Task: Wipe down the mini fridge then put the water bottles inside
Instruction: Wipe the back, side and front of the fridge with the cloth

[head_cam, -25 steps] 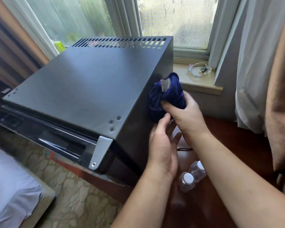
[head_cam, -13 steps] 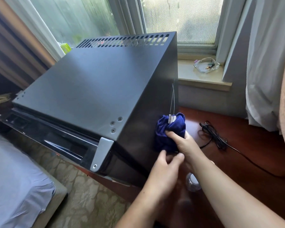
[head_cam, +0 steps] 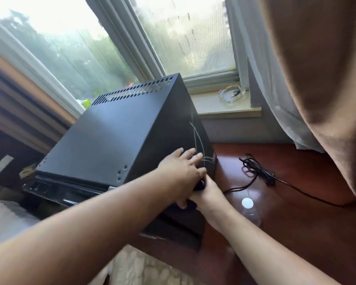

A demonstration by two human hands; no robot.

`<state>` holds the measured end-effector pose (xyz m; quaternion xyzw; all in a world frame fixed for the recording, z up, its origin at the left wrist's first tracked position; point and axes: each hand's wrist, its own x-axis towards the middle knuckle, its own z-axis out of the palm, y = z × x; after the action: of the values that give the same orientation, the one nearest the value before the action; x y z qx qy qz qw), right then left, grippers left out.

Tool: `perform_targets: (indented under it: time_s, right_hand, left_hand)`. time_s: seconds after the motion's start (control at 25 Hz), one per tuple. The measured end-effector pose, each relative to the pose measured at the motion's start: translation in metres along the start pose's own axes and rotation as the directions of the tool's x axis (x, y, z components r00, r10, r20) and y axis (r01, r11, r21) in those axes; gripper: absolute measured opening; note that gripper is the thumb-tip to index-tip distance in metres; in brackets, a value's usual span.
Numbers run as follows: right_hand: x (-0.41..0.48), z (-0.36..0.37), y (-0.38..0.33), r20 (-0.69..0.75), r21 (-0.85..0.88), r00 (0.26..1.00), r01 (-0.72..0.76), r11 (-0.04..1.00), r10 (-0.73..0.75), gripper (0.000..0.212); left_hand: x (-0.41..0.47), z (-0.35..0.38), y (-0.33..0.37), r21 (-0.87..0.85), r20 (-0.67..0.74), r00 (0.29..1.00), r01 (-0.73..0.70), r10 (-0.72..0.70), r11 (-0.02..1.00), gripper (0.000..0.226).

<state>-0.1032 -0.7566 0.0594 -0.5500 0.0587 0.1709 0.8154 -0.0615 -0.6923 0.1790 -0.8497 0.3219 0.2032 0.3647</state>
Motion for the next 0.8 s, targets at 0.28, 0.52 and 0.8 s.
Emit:
perform_targets:
  time_s: [0.28,0.52,0.8]
  right_hand:
    - [-0.015,-0.017,0.013,0.211,0.586,0.971,-0.216,0.781,0.11,0.078]
    - [-0.022,-0.039,-0.008,0.06,0.291,0.988,-0.155,0.944,0.143,0.082]
    - [-0.016,-0.085,-0.034,-0.235,0.217,0.972,0.053,0.975,-0.001,0.05]
  left_hand:
    - [0.011,0.026,0.01,0.175,0.009,0.999,0.031,-0.033,0.984,0.096]
    - [0.029,0.025,0.011,0.228,0.005,0.999,0.038,-0.041,0.973,0.062]
    - [0.078,-0.01,-0.039,0.225,-0.123,0.989,0.11,-0.084,0.968,0.055]
